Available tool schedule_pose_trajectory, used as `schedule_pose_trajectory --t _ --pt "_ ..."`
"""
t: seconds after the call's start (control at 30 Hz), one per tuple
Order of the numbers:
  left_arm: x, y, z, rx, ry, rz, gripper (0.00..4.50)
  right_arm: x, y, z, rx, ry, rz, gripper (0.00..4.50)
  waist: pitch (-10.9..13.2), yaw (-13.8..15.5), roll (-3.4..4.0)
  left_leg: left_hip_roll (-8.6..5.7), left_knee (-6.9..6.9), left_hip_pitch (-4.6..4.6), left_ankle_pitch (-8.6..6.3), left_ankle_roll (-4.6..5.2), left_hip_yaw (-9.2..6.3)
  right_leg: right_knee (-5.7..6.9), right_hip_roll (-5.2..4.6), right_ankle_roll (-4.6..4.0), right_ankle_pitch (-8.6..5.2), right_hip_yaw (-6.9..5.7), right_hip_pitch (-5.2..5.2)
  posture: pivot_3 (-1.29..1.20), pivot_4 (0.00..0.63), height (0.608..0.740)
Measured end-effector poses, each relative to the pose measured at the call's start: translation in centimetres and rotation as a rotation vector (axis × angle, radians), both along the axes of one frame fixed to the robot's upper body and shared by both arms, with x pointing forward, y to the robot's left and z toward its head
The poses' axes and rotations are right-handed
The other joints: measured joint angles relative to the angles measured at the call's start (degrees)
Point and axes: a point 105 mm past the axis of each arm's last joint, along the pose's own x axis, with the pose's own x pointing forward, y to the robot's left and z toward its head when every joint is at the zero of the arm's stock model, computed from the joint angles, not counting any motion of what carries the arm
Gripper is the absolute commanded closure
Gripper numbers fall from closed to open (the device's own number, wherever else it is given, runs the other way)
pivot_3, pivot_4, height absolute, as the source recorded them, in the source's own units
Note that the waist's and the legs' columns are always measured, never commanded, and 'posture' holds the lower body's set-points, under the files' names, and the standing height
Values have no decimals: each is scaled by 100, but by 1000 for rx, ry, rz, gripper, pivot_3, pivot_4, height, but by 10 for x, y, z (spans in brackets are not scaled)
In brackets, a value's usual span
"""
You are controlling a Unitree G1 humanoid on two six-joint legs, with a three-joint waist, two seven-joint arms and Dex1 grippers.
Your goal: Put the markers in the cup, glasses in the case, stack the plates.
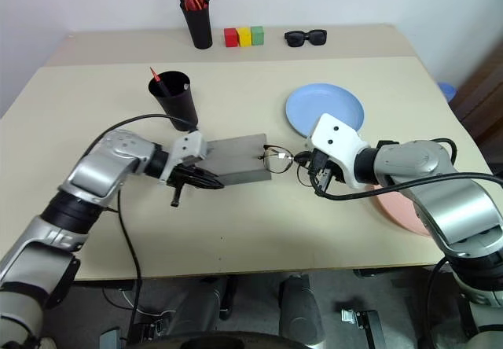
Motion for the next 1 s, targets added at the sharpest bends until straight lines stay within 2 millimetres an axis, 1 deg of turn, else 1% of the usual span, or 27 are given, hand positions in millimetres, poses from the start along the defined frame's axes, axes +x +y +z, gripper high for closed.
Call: schedule_pose_trajectory --t 0.07,0.13,0.17,0.2,0.3,0.4,0.47,0.53,0.57,0.67,0.73,0.8,0.87,0.9,1.0 --pt "-2 -3 -8 42 1 -46 4452 0 1 1 -3 -5 5 4500 0 -10 0 0 -1 1 0 0 0 2 0 0 0 1 -1 0 150 740" --pt "-1 -4 -9 59 -2 -67 3898 1 1 1 -6 -7 6 4500 0 -1 0 1 1 1 0 0 -2 5 0 0 0 0 -2 0 150 740" --pt "1 -5 -9 66 2 -67 3564 1 2 1 -8 -10 7 4500 0 7 0 0 3 1 0 0 -1 6 0 0 0 1 -1 0 150 740" --pt "1 -6 -10 68 5 -70 3118 1 3 1 -9 -11 10 4500 0 10 0 0 4 0 0 0 -1 6 0 0 0 1 -1 0 150 740" --pt "3 -14 -11 48 -3 -80 1610 1 7 -1 -6 -9 18 4500 0 18 0 0 7 0 0 0 -3 6 -1 0 0 0 1 0 150 740" --pt "12 -16 -1 -10 -57 -37 1610 2 9 -1 -2 -15 19 4500 0 19 0 0 7 0 0 0 -5 6 -1 0 0 0 0 0 150 740" --pt "18 -10 14 -83 -81 18 1610 3 11 1 -2 -24 19 4500 0 -13 0 1 6 -1 0 0 -5 10 -1 0 0 2 -5 0 150 740" --pt "18 1 26 -136 -100 66 1610 4 15 2 -3 -32 27 4500 0 -46 1 3 1 1 0 0 -3 15 1 0 0 5 -10 0 150 740" --pt "16 14 31 -161 -114 100 1610 6 20 3 1 -39 33 4500 -1 -97 2 4 -5 4 0 -1 -4 16 2 0 0 7 -11 0 150 740" --pt "8 51 29 -207 -94 226 1610 9 36 1 20 -39 52 4500 -1 -173 3 5 -6 5 1 -1 -7 24 2 -1 0 8 -16 0 150 740" --pt "-1 69 26 -221 -85 285 1610 13 48 0 39 -36 61 4500 0 -168 4 4 -3 4 1 -3 -7 26 1 -2 0 9 -17 0 150 740" --pt "-12 94 20 -198 -97 360 1610 21 65 3 76 -46 72 4500 -1 -175 4 3 -5 7 2 -4 -4 27 0 -4 2 16 -17 0 150 740" --pt "-19 113 13 -182 -93 442 1610 27 79 1 96 -41 75 4500 -1 -140 4 3 -4 7 2 -5 -8 27 1 -5 2 13 -17 0 150 740" --pt "-23 119 10 -186 -87 471 1610 30 84 -2 97 -33 72 4500 0 -97 5 0 -2 7 2 -5 -10 26 -2 -5 2 12 -19 0 150 740" --pt "-32 121 6 -200 -90 497 1610 40 97 -11 108 -3 51 4500 -1 9 3 -2 4 7 2 -6 -9 17 -3 -11 5 11 -28 0 150 740"
